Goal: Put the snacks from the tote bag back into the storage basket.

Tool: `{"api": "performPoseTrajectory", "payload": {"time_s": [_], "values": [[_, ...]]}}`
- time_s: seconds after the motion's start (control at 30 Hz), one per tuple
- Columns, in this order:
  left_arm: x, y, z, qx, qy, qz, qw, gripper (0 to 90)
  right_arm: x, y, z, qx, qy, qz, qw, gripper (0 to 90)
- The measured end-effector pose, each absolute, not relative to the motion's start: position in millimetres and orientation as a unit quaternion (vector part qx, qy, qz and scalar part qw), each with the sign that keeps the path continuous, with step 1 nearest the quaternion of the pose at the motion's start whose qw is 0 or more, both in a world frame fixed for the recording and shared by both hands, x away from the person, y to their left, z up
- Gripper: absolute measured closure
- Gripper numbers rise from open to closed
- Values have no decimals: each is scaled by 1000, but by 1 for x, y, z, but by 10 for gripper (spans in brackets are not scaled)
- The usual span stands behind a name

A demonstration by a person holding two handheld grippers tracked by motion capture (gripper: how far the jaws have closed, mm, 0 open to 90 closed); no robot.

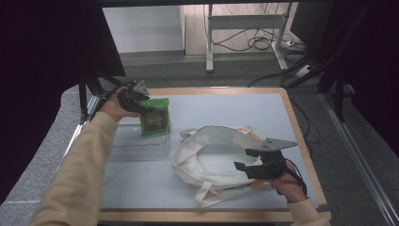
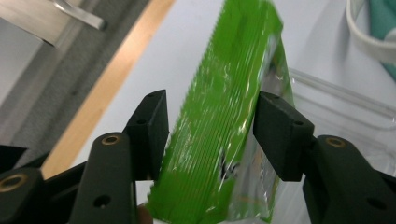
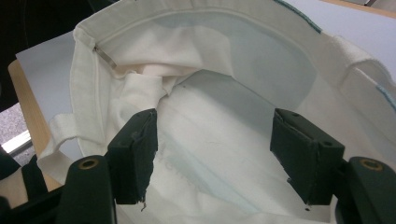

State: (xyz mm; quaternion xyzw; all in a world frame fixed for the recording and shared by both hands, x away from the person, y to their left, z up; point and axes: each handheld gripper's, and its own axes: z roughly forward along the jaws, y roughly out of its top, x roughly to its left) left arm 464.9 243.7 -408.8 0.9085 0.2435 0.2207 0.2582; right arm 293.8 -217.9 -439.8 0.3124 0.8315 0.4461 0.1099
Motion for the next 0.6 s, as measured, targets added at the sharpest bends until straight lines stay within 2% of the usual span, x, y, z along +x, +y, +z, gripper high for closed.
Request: {"api": "performPoseTrajectory", "payload": {"time_s": [0.3,0.6], "values": [[460,244,-394,895,245,241,286,422,293,-218,-440,312,831,446,110,319],[450,243,-388,890,273,193,309,428,294,-219,-439,313,831,448,110,319]]}}
